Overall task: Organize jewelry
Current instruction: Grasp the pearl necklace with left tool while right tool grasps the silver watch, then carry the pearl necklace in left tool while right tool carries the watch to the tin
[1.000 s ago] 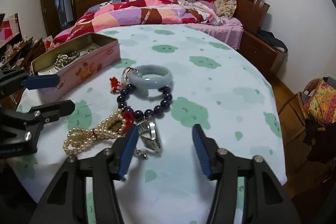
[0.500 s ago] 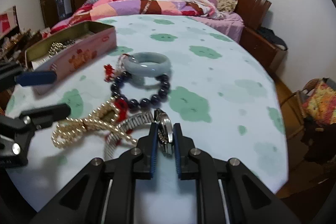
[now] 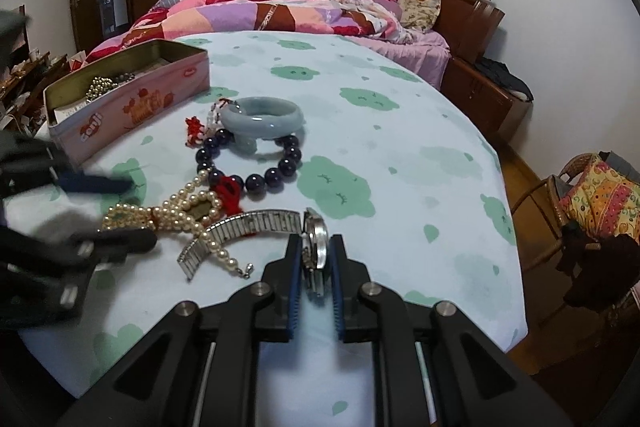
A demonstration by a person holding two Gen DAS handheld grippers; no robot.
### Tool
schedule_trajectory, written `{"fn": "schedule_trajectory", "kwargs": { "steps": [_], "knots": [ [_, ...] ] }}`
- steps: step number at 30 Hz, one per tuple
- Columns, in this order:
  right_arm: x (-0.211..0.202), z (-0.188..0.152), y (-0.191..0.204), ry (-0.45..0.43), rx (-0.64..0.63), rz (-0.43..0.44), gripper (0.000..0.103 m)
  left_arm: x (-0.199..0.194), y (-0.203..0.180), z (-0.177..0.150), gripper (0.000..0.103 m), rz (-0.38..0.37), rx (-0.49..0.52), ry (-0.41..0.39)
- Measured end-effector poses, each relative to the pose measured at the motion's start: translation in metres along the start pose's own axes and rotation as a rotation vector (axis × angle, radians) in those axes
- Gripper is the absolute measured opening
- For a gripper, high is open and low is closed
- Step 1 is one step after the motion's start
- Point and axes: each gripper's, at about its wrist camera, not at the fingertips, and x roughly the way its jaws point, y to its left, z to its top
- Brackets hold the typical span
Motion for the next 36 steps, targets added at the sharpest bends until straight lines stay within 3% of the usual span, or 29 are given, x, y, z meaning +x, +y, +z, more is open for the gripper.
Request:
{"fn": "schedule_trajectory", "kwargs": {
  "steps": [7, 26, 36],
  "knots": [
    [-0.005, 0.003, 0.003, -0.019, -0.005, 0.003, 0.015, -0.023, 0.02, 0.0, 0.006, -0.004, -0.091, -0.071],
    [-0.025, 0.021, 0.014, -0.097, -0.028, -0.012, 0.015, -0.086, 0.05, 0.016, 0.006, 0.151, -0.112, -0.256],
    [-0.031, 0.05, 0.031, -0.161, -0.056, 0.017, 0.015, -0.11, 0.078, 0.027, 0.006, 0.222, -0.142, -0.311]
  ]
}}
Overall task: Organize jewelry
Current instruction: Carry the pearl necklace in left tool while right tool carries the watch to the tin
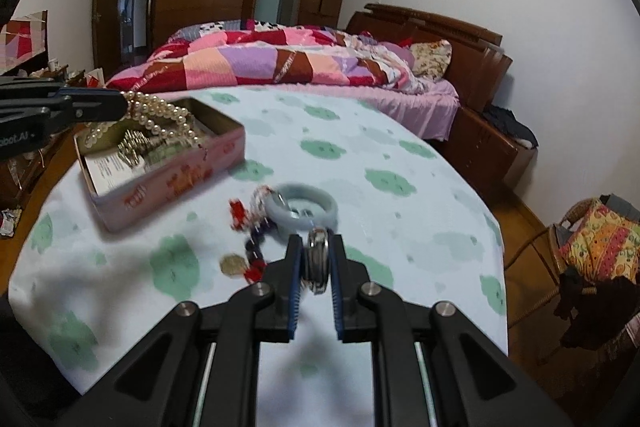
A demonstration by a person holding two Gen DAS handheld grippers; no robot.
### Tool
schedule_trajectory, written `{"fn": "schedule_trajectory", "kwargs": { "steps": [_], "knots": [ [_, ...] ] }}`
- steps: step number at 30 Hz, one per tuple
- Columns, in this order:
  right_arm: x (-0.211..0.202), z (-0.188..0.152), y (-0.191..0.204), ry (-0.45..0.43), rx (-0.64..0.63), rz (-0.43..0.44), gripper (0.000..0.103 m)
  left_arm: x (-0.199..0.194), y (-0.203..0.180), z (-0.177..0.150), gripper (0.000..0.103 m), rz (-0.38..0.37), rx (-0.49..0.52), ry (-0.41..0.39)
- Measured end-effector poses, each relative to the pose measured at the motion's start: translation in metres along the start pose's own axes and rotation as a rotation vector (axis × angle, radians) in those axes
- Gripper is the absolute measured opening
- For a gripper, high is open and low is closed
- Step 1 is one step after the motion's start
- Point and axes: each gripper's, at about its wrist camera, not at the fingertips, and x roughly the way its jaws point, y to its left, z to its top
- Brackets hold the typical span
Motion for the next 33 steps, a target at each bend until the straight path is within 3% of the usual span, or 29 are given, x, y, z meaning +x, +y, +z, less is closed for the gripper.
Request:
{"fn": "schedule_trajectory", "kwargs": {
  "steps": [7, 24, 33],
  "knots": [
    [0.0, 0.032, 0.018, -0.054, -0.042, 0.028, 0.015, -0.003, 0.02, 0.01, 0.006, 0.047, 0.0, -0.023],
    [0.018, 0.101, 0.071, -0.157, -0.145, 0.116, 0.015, 0.008, 0.089, 0.011, 0.006, 0.178, -0.105, -0.01],
    [0.042, 0.119, 0.09, -0.163, -0.17, 0.135, 0.015, 0.022, 0.096, 0.005, 0.006, 0.176, -0.126, 0.016]
  ]
}}
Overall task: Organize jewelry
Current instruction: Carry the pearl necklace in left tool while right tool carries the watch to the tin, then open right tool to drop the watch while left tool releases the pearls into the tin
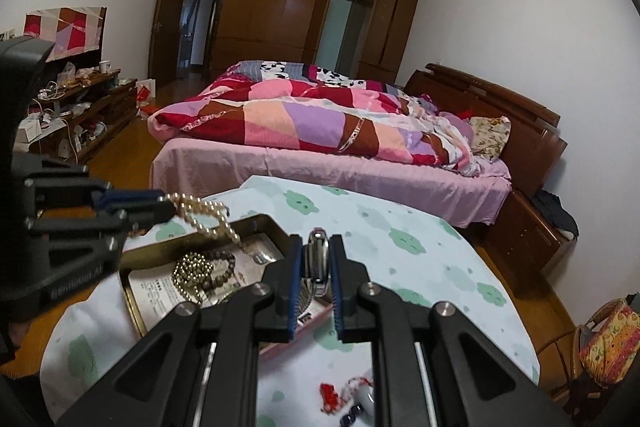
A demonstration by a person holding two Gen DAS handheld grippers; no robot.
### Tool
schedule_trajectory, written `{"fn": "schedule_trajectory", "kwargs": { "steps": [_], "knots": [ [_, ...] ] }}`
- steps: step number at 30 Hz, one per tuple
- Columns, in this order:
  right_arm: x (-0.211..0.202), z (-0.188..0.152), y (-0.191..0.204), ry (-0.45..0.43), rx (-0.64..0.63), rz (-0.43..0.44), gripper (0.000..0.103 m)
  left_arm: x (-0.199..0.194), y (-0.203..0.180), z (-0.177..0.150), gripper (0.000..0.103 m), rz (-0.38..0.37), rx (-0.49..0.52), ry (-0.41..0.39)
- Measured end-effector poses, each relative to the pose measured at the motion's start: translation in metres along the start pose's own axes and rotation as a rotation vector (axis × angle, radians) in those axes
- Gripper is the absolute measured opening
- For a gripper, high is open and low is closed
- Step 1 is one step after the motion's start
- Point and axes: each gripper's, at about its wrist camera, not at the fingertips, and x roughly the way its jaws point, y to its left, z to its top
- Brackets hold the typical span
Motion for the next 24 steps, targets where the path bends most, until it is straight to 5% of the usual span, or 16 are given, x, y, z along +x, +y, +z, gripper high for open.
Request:
{"fn": "schedule_trajectory", "kwargs": {
  "steps": [24],
  "knots": [
    [0.055, -0.026, 0.009, 0.139, -0.008, -0.001, 0.015, 0.046, -0.002, -0.021, 0.006, -0.007, -0.01, 0.104]
  ]
}}
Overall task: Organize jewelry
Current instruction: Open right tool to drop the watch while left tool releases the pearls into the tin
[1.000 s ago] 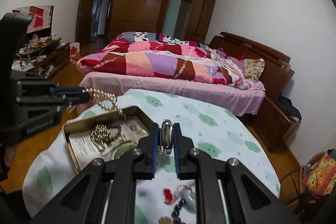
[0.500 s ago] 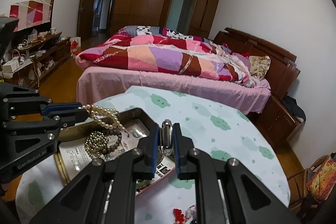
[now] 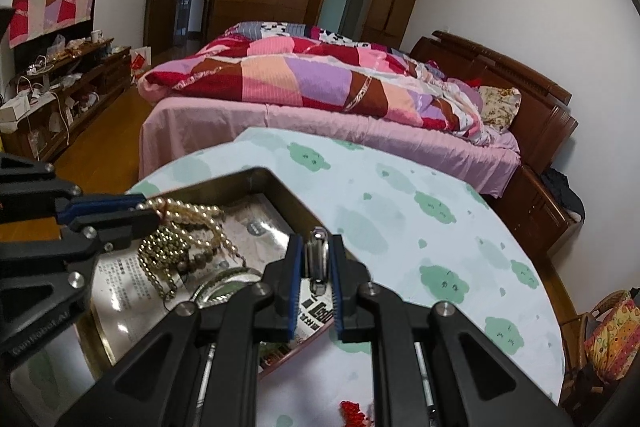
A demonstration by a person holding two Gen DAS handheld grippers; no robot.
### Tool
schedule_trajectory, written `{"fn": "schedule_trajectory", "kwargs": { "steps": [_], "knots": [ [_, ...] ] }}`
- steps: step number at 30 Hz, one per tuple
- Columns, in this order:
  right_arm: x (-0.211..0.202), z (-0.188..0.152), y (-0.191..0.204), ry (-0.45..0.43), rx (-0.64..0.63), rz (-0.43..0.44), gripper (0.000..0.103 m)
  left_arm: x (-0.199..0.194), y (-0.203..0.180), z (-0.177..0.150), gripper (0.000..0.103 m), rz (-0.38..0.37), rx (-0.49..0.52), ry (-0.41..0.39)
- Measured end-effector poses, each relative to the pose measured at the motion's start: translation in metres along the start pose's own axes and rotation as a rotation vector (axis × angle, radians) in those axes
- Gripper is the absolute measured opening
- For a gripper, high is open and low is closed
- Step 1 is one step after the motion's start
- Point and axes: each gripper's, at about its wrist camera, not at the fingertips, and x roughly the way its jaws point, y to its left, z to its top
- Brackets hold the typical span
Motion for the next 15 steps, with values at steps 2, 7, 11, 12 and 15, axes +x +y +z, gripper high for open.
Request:
{"fn": "schedule_trajectory", "kwargs": {
  "steps": [2, 7, 11, 12, 15],
  "knots": [
    [0.003, -0.003, -0.001, 0.01, -0.001, -0.003, 0.015, 0.002, 0.001, 0.0, 0.006, 0.002, 0.0, 0.005],
    [0.01, -0.004, 0.0, 0.03, -0.002, -0.001, 0.015, 0.005, 0.001, -0.002, 0.006, -0.004, -0.003, 0.016],
    [0.014, -0.006, 0.003, 0.046, -0.009, 0.002, 0.015, 0.007, 0.001, -0.003, 0.006, 0.001, -0.006, 0.022],
    [0.015, -0.006, 0.003, 0.049, -0.009, 0.002, 0.015, 0.007, 0.002, -0.003, 0.006, 0.003, -0.009, 0.022],
    [0.016, -0.006, 0.002, 0.057, -0.006, 0.003, 0.016, 0.007, 0.004, -0.003, 0.006, 0.013, -0.016, 0.022]
  ]
}}
